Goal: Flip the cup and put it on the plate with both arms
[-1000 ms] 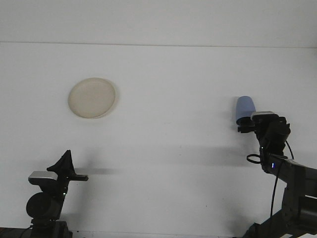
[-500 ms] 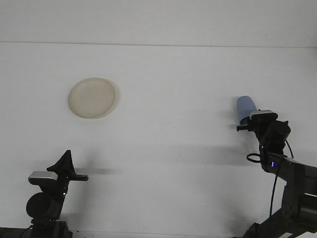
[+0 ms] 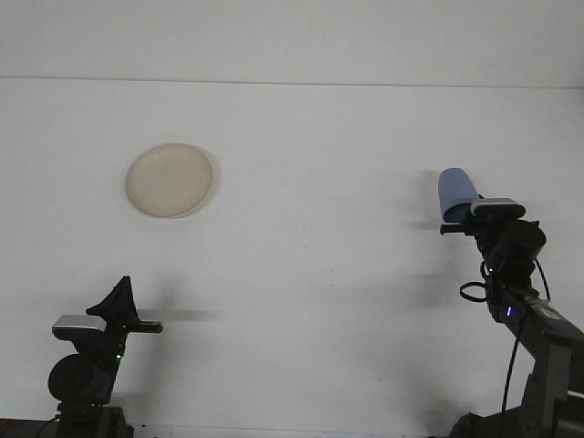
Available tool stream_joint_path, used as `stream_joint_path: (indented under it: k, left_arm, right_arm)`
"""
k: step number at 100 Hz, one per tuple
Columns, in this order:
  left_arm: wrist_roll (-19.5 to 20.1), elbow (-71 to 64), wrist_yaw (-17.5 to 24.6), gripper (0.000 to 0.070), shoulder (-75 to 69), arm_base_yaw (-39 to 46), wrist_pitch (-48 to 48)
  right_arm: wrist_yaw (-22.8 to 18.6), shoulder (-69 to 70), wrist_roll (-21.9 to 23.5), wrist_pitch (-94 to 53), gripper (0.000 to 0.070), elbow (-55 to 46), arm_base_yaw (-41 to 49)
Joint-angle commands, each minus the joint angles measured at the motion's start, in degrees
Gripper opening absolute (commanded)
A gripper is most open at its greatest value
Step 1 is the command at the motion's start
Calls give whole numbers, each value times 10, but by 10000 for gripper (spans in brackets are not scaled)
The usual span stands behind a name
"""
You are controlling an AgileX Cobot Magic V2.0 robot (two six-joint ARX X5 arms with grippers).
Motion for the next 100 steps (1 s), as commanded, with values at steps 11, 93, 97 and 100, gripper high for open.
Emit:
stream_joint_path:
  k: [11, 93, 97, 100]
  left_arm:
    - [9, -11, -2, 13, -1, 1, 6]
    - [13, -11, -2, 13, -1, 1, 6]
    - [13, -11, -2, 13, -1, 1, 7]
    - [13, -11, -2, 13, -1, 1, 6]
  right_arm:
    - [-33, -100, 96, -64, 1, 8, 1]
    - [-114, -299, 150, -818, 1, 221, 272]
    - [-101, -282, 143, -845, 1, 237, 297]
    - [-89, -270, 136, -866, 1, 249, 317]
